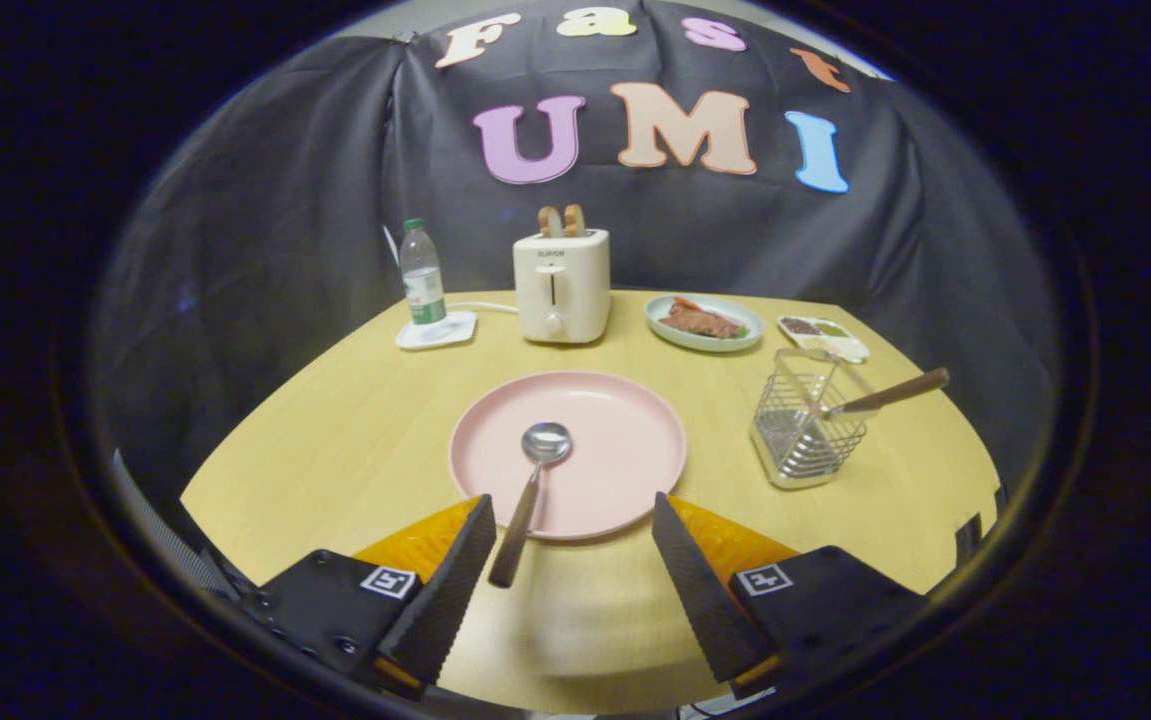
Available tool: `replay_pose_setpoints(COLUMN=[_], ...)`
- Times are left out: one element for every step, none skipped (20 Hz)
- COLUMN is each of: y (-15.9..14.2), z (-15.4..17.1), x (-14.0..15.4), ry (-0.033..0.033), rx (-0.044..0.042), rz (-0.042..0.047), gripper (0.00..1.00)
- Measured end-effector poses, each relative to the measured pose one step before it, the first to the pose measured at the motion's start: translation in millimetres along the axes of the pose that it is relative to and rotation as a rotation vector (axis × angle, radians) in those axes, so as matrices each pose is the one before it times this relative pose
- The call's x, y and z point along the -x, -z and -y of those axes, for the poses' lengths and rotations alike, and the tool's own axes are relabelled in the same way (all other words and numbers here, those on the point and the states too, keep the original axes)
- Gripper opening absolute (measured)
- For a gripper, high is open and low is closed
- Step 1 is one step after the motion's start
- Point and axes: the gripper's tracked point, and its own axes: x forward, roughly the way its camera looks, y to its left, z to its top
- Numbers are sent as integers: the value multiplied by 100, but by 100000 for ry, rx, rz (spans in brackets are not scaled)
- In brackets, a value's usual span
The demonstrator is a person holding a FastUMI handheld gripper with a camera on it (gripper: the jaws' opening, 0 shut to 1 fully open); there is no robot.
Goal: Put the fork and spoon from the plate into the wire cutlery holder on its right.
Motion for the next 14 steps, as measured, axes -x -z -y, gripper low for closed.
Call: replay_pose_setpoints(y=[294,283,393,384,419,346,162,48,126,104,63,-20,-86,-146], z=[-465,-224,-262,-170,-151,-95,-107,-49,-182,-104,-331,-345,-158,11], x=[-241,-252,-245,-198,-369,-184,-290,-259,-192,-86,-32,-19,57,-57], ry=[-462,-254,-120,-29,-184,-109,169,417,56,-197,-839,-1211,267,408], rx=[1536,735,55,-662,-733,-615,-432,-128,371,250,-323,-304,405,487], rz=[-529,-306,-794,-1141,-1169,-1258,-778,-452,-623,-634,-570,-65,59,262], gripper=[99,99,99,96,94,91,88,84,79,75,70,66,61,47])
